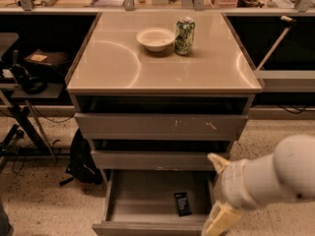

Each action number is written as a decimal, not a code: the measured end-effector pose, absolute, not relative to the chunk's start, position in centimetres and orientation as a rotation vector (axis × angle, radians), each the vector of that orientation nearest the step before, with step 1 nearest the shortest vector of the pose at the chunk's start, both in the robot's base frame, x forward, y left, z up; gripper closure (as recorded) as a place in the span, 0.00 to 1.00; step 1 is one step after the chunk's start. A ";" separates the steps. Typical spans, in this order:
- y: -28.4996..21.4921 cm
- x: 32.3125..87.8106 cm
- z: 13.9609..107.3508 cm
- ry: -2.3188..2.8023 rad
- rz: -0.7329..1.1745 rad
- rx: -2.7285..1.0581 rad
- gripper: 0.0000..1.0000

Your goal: Pick rxbar blueberry from bottom drawer and place on counter

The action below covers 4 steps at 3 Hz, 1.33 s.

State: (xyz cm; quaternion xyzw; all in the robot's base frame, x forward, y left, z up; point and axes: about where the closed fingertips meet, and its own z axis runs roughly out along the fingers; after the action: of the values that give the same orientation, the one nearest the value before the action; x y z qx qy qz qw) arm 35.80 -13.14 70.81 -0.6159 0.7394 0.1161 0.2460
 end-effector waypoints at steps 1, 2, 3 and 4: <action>-10.1 33.8 61.3 2.086 0.341 -1.771 0.00; -8.6 33.0 58.2 2.073 0.306 -1.856 0.00; -8.7 33.0 58.2 2.073 0.306 -1.857 0.00; -9.8 35.5 57.4 2.079 0.314 -1.869 0.00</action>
Offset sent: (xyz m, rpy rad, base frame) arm -0.0161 0.0243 -0.0761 -0.0523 0.0707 0.0174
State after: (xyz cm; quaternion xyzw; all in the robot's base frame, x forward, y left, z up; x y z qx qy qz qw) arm 35.51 -9.76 57.38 -0.6555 0.7291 0.1100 0.1633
